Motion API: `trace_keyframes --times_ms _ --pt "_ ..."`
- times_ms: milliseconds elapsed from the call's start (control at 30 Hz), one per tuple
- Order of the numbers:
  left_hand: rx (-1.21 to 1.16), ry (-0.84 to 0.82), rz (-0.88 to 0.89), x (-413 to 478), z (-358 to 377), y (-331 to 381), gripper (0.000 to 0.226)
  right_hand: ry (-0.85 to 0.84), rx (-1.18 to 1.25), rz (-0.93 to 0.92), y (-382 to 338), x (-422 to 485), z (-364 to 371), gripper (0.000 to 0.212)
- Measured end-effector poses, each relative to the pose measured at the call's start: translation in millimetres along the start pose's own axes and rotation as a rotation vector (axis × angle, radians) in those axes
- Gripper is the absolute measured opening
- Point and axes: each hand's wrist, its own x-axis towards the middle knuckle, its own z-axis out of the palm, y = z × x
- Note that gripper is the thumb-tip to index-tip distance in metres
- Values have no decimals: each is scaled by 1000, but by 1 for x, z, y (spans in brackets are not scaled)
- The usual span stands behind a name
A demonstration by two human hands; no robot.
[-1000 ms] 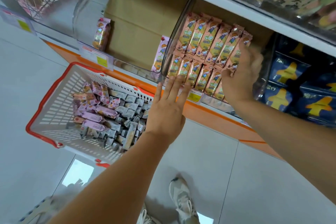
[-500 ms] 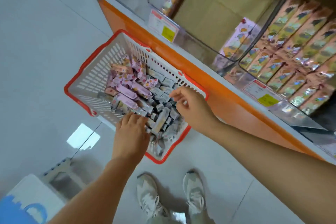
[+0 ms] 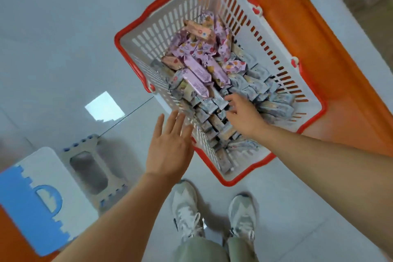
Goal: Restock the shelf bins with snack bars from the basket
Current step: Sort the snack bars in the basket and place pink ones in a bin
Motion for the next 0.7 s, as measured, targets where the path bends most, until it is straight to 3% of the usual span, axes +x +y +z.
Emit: trace_keyframes --times_ms 167,300,400,567,700 --pt "25 187 -142 28 -5 -30 62 269 -25 -221 -57 48 -6 41" --pt "6 182 -335 59 -12 -50 67 345 -83 -300 -88 86 -14 56" --pt "-15 148 -335 64 -7 -54 65 419 -25 -247 -99 111 -21 57" --pt "-32 166 -335 63 -1 -55 62 533 -118 -162 -108 128 -30 34" --pt "-66 156 -331 65 -1 -55 64 385 -228 -132 -110 143 -43 33"
